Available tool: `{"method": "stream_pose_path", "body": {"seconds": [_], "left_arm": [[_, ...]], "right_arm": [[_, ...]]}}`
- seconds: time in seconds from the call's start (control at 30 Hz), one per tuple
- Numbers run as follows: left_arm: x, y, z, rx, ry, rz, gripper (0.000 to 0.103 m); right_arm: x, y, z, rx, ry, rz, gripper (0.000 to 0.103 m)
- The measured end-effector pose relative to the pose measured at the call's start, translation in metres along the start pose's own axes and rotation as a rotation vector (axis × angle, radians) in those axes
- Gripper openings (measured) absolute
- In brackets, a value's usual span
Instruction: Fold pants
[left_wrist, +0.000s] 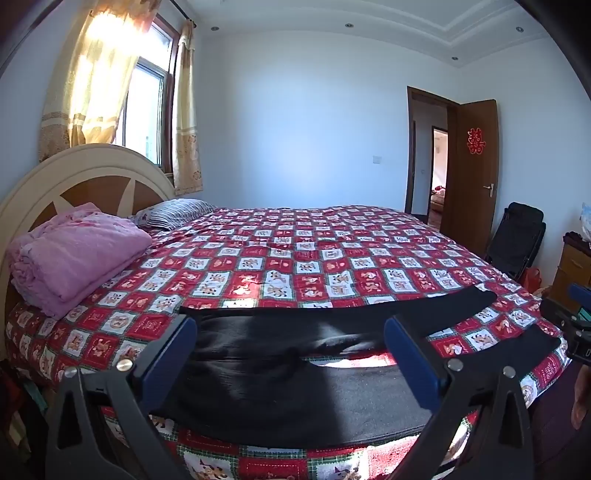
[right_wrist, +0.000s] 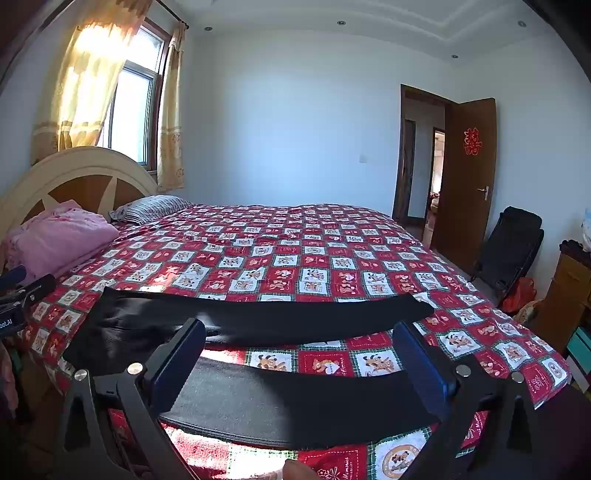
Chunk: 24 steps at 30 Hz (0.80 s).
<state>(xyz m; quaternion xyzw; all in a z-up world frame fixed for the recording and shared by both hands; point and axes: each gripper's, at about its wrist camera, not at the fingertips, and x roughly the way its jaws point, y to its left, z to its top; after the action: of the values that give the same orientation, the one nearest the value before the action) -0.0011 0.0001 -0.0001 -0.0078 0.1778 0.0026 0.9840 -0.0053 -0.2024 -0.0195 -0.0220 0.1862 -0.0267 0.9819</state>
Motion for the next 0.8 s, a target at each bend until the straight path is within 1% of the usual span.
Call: {"method": "stream_pose_path", "body": {"seconds": [0.03,0.27,0.3,0.4,0.63,0.8], "left_arm": [[0.0009,0.0004,0.0003,-0.007,0.017,-0.006,0.103],[-0.0022,0.0021,-0.0006,-0.013,0.015,-0.006,0.103],[-0.0006,0.0036,-0.0049,-0.015,0.014,-0.004,0.103],[0.0035,0.0036,-0.0030,-0.007,0.017,-0.005,0.103],[0.0030,0.0024,-0.0063,0.002,0.010,-0.002,0.103],[0.0070,0.0056,-0.0056,-0.010,0.020,-0.008,0.103]], "right_arm": [[-0.0002,0.0002,0.0001,-0.001,-0.007,-0.001,0.102],[0.0025,0.0003,-0.0030,0.005,0.003,0.000,0.102],[0.0012,-0.0005,-0.0035,0.004,0.005,0.001,0.102],[0.0044,0.0003,-0.0027,-0.003,0.019,0.000,0.102],[0.0073,-0.0004,-0.0040,0.005,0.019,-0.005,0.102],[0.0073,0.0008,-0.0054,0.000,0.021,-0.006,0.102]]}}
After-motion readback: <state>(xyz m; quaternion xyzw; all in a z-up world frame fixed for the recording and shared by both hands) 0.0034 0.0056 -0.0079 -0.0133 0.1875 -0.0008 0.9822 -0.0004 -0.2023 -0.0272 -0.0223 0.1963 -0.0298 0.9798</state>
